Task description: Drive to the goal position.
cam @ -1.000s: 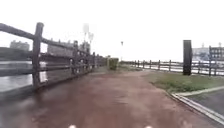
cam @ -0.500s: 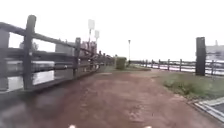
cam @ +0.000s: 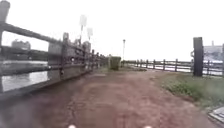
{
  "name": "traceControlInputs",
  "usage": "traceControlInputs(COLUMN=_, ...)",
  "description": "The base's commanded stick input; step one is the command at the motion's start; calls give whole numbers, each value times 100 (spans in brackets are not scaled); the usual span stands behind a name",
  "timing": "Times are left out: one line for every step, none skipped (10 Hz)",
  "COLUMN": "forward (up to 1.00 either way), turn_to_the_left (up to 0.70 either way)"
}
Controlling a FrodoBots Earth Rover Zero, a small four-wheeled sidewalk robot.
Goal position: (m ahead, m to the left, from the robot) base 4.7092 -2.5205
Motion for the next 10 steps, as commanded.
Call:
traceControlInputs(forward=100, turn_to_the_left=-28)
traceControlInputs(forward=100, turn_to_the_left=-28)
traceControlInputs(forward=100, turn_to_the_left=-28)
traceControlInputs(forward=100, turn_to_the_left=-28)
traceControlInputs(forward=100, turn_to_the_left=-28)
traceControlInputs(forward=100, turn_to_the_left=-28)
traceControlInputs(forward=100, turn_to_the_left=-28)
traceControlInputs(forward=100, turn_to_the_left=-28)
traceControlInputs(forward=100, turn_to_the_left=-28)
traceControlInputs(forward=100, turn_to_the_left=-28)
